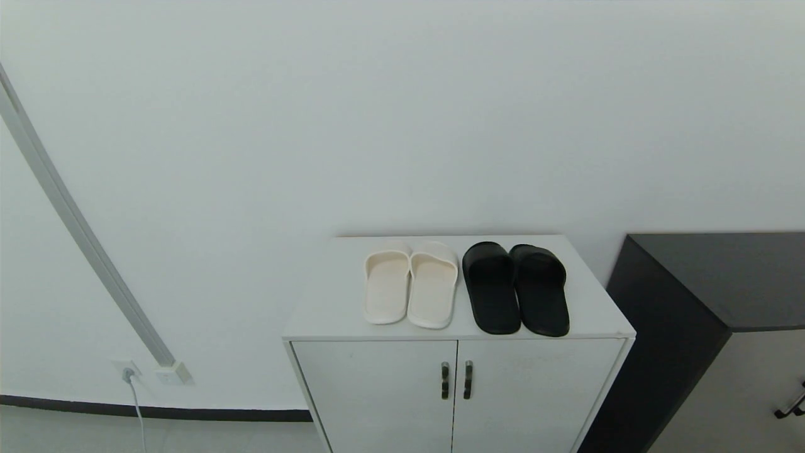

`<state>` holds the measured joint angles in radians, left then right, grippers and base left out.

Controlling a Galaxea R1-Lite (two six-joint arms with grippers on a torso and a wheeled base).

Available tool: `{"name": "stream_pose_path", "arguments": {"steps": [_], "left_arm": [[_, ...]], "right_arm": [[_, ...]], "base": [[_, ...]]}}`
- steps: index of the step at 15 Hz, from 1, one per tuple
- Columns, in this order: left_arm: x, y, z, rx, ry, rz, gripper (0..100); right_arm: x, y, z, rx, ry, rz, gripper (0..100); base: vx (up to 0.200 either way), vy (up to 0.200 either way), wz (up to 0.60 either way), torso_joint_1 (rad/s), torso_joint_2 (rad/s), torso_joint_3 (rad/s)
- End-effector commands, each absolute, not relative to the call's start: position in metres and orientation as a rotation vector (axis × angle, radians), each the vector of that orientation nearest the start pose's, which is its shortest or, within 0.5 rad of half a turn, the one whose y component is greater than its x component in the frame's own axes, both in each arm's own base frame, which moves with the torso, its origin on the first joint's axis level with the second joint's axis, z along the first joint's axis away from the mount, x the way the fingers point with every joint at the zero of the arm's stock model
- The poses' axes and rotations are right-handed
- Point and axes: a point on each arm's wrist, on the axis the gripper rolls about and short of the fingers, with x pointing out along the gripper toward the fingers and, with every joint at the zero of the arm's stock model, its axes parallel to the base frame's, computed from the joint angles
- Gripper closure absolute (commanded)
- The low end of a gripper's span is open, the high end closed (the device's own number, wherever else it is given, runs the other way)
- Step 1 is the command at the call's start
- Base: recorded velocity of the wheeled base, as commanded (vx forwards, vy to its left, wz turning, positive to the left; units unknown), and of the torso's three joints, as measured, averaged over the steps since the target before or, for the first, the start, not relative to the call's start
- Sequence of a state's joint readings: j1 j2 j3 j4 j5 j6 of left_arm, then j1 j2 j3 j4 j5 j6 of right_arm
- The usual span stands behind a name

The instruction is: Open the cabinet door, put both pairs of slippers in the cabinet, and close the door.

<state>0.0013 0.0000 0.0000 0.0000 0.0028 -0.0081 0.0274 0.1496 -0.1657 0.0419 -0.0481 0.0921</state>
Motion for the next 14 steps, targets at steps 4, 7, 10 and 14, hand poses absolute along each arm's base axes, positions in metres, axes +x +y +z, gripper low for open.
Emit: {"name": "stream_pose_path", "arguments": {"steps": [4, 7, 10, 14], "left_arm": [[-0.023, 0.000, 0.075, -0.006, 0.000, 0.002, 100], [-0.023, 0.000, 0.075, -0.005, 0.000, 0.003, 100], [-0.023, 0.000, 0.075, -0.005, 0.000, 0.003, 100], [-0.023, 0.000, 0.075, -0.002, 0.000, 0.003, 100]], "right_arm": [[0.015, 0.003, 0.129, 0.047, 0.313, 0.130, 0], [0.053, 0.009, 0.142, 0.065, 0.367, 0.204, 0], [0.091, 0.024, 0.160, 0.056, 0.341, 0.261, 0], [0.125, 0.073, 0.185, 0.089, 0.365, 0.328, 0]], "base": [[0.000, 0.000, 0.00, 0.000, 0.00, 0.000], [0.000, 0.000, 0.00, 0.000, 0.00, 0.000], [0.000, 0.000, 0.00, 0.000, 0.00, 0.000], [0.000, 0.000, 0.00, 0.000, 0.00, 0.000]]}}
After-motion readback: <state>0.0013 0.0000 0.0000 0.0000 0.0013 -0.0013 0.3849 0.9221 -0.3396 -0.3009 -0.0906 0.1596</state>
